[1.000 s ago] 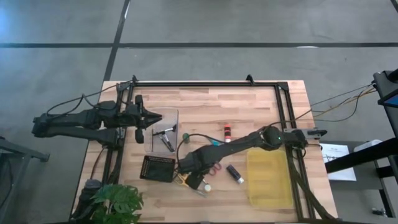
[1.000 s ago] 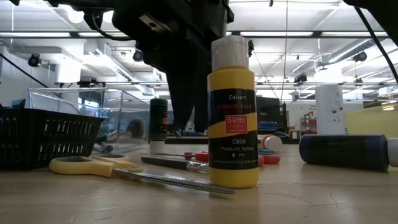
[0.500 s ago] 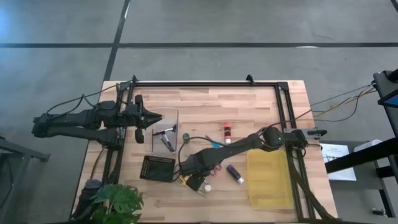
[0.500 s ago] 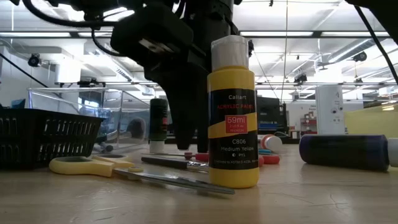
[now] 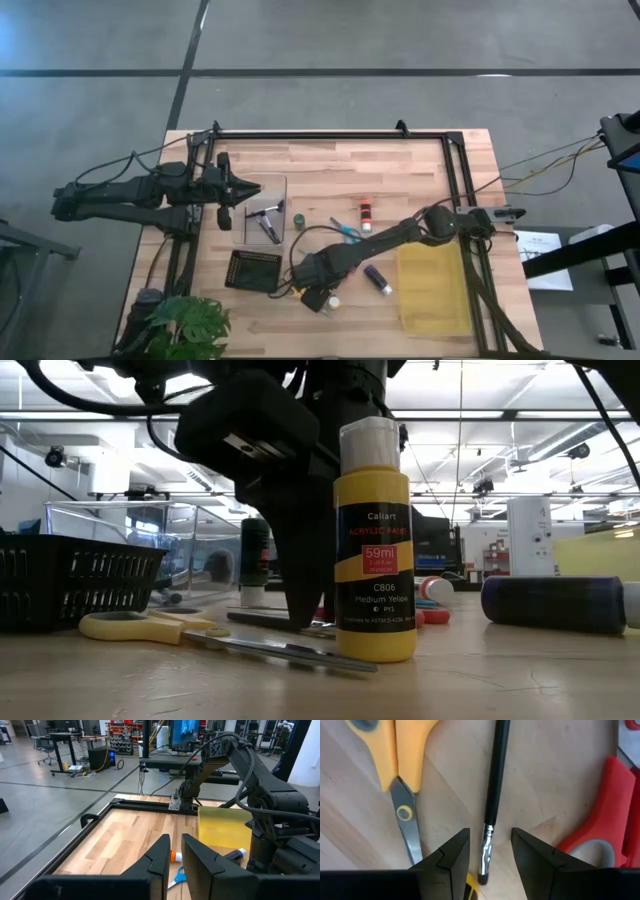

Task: Pick & Place Paint Supplies
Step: Put the eyeshadow brush into the transparent bin

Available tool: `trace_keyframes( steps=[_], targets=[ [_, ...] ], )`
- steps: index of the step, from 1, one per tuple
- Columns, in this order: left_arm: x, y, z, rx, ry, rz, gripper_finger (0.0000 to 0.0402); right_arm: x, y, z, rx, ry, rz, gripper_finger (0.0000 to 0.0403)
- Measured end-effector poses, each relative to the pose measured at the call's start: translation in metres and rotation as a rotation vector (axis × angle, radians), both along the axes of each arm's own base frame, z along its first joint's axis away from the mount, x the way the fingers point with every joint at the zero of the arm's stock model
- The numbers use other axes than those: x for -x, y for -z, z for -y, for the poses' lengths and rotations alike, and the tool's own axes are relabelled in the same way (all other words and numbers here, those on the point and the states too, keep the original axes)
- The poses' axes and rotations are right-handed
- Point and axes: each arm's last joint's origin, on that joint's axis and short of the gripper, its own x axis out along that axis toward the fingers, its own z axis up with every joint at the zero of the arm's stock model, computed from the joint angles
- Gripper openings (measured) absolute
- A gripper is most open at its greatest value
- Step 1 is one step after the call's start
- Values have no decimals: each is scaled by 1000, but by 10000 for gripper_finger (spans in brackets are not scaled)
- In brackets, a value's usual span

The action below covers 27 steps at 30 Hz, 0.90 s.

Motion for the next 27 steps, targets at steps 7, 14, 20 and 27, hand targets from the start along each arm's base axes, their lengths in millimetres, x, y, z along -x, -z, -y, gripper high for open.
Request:
trace_keyframes(
  steps=[7, 14, 20, 27],
  targets=[
    [0, -1, 0, 0, 0, 7, 58, 3, 6, 1, -3, 6, -14, 146],
    [0, -1, 0, 0, 0, 7, 58, 6, 14, 2, -24, 20, -33, 138],
    [0, -1, 0, 1, 0, 8, 58, 7, 16, 2, -20, 21, -40, 66],
    [0, -1, 0, 1, 0, 10, 58, 5, 16, 4, -2, 0, -22, 18]
  ],
)
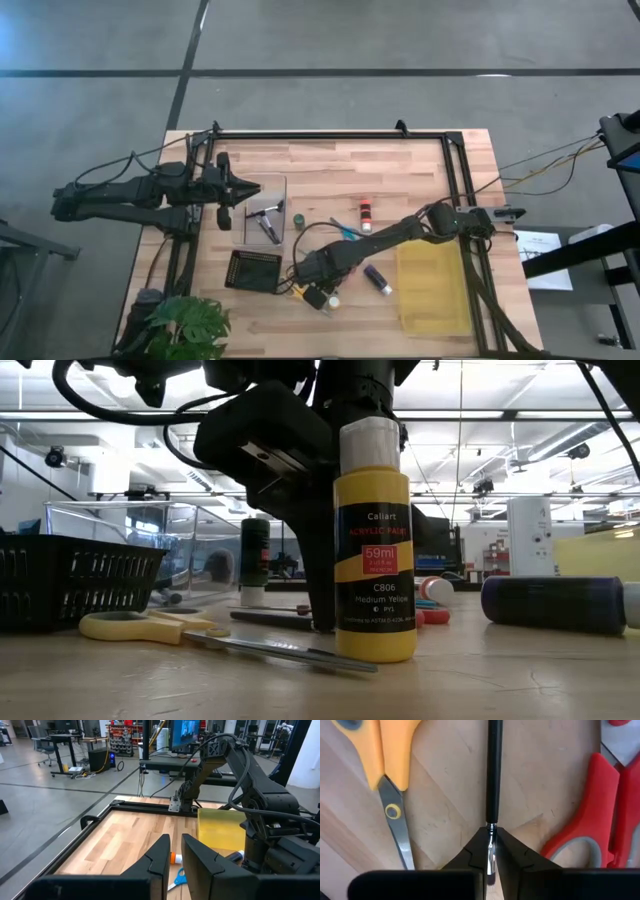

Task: Pick & Place Paint Supplies
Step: Put the eyeshadow brush into the transparent bin

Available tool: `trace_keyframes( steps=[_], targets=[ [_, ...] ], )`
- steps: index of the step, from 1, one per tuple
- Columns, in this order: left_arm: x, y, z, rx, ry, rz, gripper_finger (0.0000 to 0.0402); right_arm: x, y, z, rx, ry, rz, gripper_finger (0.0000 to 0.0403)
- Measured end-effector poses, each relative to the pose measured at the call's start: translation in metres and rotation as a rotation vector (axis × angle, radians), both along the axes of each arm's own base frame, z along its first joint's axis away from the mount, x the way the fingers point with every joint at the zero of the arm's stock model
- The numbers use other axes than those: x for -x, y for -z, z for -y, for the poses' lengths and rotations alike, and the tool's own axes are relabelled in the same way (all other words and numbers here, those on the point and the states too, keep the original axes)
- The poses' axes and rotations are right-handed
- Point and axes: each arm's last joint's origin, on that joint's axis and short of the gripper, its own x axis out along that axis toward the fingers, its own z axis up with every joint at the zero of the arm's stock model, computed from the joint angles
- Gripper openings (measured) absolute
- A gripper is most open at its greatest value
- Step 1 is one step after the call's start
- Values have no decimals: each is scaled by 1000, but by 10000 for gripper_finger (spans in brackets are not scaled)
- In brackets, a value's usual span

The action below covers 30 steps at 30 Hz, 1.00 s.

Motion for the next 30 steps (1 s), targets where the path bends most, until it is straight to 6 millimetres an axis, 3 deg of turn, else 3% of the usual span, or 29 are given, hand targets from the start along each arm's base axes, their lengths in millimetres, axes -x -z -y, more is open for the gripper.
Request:
trace_keyframes(
  steps=[9, 20, 30],
  targets=[
    [0, 0, 0, 0, 0, 0, 58, -3, -6, 2, 53, -39, 41, 13],
    [0, 1, 0, 0, 0, -7, 58, -12, -51, 5, 225, -84, 88, 5],
    [0, 1, 0, 0, 0, -13, 58, -13, -58, 3, 254, -118, 107, 7]
  ],
)
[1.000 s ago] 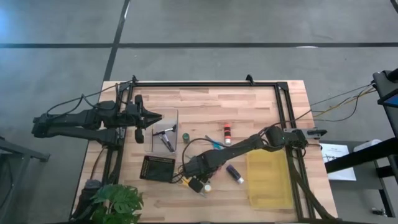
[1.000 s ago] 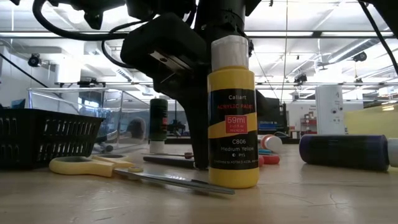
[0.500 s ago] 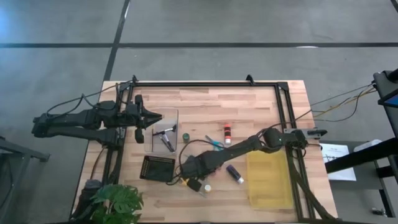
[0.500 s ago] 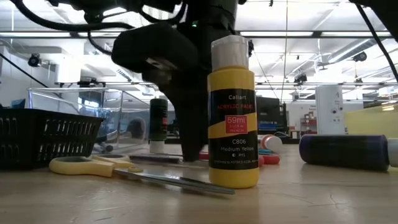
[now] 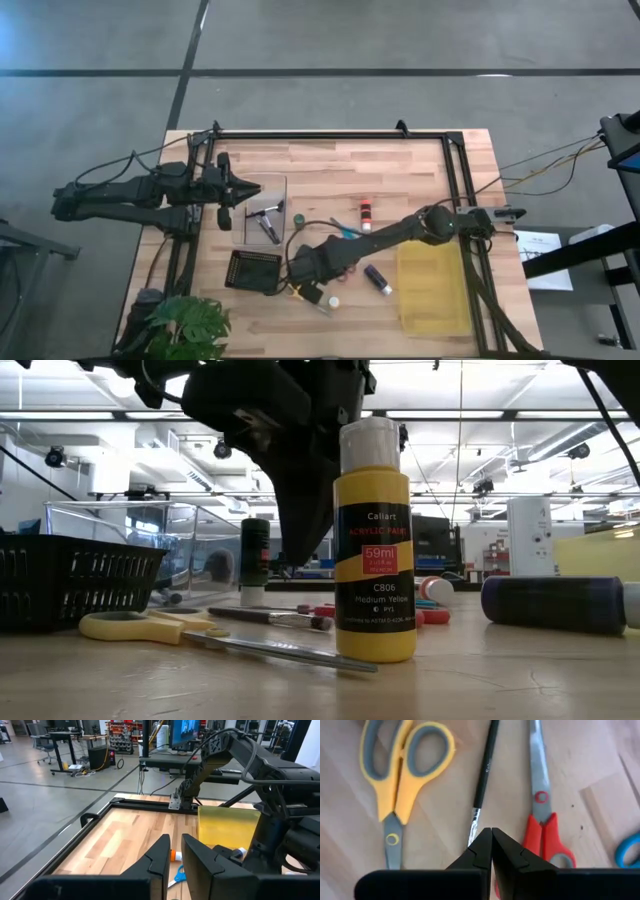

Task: Pick & Place Paint Supplies
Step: Put the eyeshadow brush into the transparent bin

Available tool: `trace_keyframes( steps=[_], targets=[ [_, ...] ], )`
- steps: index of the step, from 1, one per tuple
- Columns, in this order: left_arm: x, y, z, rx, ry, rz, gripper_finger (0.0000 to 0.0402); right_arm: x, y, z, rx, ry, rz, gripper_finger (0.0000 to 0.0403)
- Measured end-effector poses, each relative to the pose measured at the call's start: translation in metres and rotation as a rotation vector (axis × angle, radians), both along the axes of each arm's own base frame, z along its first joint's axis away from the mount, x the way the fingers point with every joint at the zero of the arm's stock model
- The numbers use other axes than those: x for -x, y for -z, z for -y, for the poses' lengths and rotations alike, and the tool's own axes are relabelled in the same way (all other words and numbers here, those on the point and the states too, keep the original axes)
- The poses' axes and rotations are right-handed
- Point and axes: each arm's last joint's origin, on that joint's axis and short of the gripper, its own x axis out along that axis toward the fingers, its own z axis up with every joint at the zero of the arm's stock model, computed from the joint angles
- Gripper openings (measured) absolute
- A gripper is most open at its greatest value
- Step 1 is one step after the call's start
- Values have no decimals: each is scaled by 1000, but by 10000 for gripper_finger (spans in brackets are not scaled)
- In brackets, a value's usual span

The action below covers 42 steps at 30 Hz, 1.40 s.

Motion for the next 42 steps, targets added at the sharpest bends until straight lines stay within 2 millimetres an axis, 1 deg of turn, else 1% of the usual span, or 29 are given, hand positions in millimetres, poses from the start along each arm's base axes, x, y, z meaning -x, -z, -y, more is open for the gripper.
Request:
trace_keyframes(
  steps=[4, 10, 16, 23, 34, 42],
  targets=[
    [0, 0, 0, 0, 0, 1, 58, 0, 1, -5, -13, -13, 15, 8],
    [0, 0, 0, 0, 0, 2, 58, 2, 3, -9, -85, -2, -9, 8],
    [0, 0, 0, 2, -1, 4, 58, 3, 11, -11, -115, 4, -18, 8],
    [0, 0, 0, 2, 0, 4, 58, 6, 30, -11, -173, 16, -55, 8],
    [0, 0, 0, 2, -1, 4, 58, 8, 36, -11, -185, 22, -71, 9],
    [0, 0, 0, 2, 0, 4, 58, 9, 44, -6, -189, 30, -72, 9]
  ],
)
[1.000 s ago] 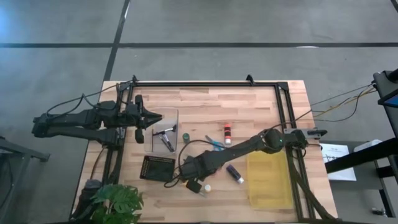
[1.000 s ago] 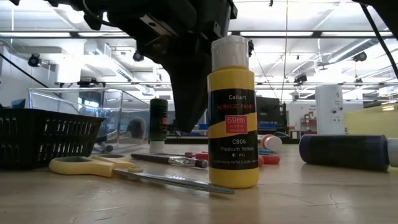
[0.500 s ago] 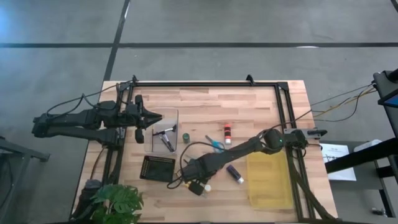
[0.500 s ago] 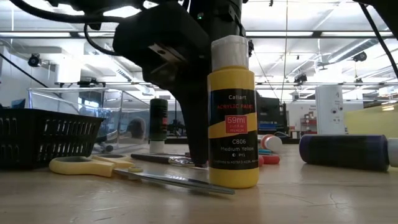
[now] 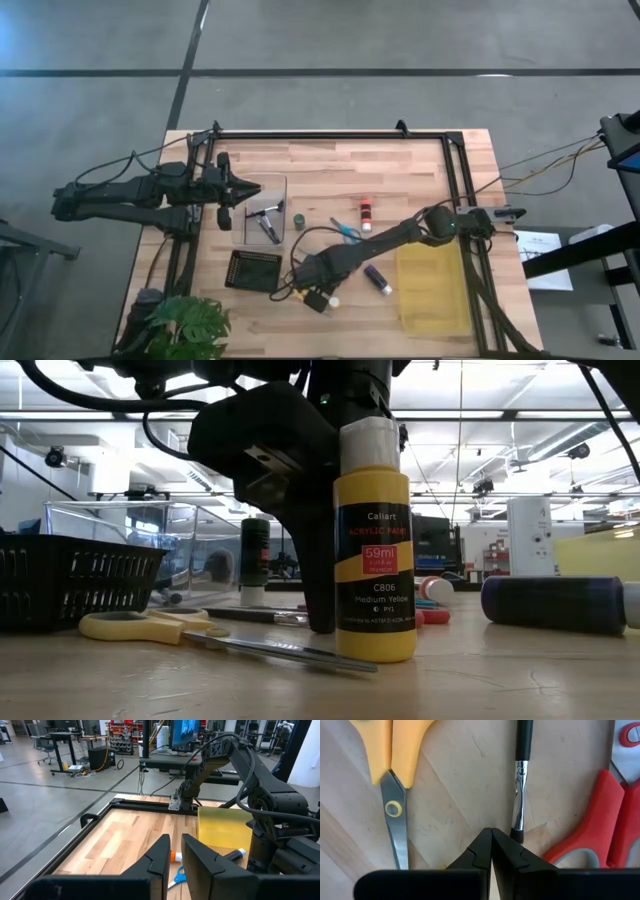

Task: Pick & Place Paint Supplies
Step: Put the eyeshadow brush into the transparent bin

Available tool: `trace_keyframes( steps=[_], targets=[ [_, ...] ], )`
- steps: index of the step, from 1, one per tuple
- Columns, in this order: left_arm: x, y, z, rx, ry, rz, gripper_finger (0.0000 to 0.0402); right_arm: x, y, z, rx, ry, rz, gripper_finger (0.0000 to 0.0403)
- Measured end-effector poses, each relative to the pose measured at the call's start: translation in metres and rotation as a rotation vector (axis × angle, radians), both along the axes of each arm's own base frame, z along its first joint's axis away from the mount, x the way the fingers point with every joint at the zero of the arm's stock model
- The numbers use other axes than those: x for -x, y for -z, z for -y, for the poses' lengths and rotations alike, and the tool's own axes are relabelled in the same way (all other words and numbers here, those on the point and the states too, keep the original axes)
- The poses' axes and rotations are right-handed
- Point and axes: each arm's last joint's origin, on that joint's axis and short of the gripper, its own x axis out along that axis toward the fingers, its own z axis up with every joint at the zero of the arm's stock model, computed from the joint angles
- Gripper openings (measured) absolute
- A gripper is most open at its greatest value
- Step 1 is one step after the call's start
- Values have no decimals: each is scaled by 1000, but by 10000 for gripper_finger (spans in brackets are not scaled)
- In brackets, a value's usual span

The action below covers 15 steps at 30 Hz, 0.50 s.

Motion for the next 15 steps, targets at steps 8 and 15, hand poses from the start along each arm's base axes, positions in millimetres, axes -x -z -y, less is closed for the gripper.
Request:
trace_keyframes(
  steps=[8, 15],
  targets=[
    [0, 0, 0, 0, 0, 0, 58, 1, 3, 2, -1, -17, 0, 8],
    [0, 0, 0, 0, -1, 0, 58, -6, -13, -5, 13, -57, 54, 8]
  ],
)
